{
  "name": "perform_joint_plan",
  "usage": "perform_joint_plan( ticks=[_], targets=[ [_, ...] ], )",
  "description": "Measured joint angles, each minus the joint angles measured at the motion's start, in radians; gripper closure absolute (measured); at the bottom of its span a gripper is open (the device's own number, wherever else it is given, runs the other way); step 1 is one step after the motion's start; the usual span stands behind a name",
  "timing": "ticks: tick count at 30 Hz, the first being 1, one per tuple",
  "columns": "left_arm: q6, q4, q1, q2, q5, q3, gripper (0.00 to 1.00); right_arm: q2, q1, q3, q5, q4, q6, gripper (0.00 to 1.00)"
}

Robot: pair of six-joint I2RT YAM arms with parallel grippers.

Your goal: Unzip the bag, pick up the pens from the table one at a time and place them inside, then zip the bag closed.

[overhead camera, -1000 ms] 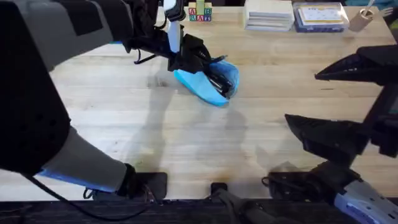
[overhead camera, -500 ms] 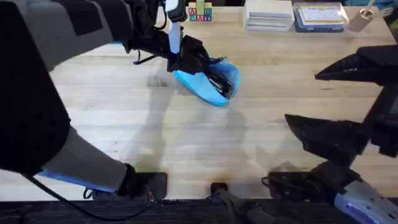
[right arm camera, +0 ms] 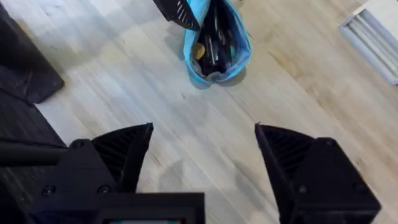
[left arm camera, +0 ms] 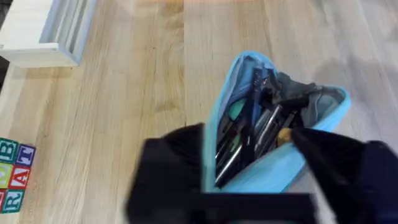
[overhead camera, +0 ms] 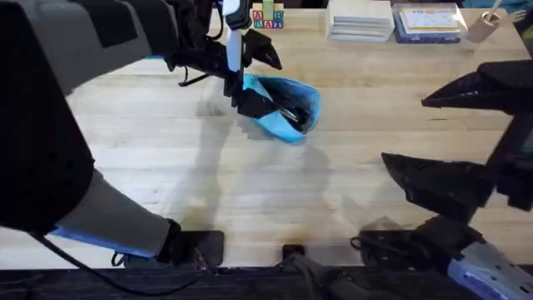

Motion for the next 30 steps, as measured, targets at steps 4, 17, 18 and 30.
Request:
perform_joint_plan(
  ticks=[4, 17, 18, 30],
  targets=[
    [0.001, 0.001, 0.000, 0.000, 0.000, 0.000, 0.007, 0.000, 0.000, 0.000, 0.000, 0.000, 0.000, 0.003],
    [0.001, 0.003, 0.000, 0.000, -0.005, 0.000, 0.008, 0.000, 0.000, 0.000, 0.000, 0.000, 0.000, 0.003],
    [0.001, 0.008, 0.000, 0.000, -0.006, 0.000, 0.008, 0.000, 0.000, 0.000, 0.000, 0.000, 0.000, 0.003],
    [0.001, 0.094, 0.000, -0.167, -0.082, 0.002, 0.007, 0.000, 0.000, 0.000, 0.000, -0.002, 0.000, 0.003]
  ],
)
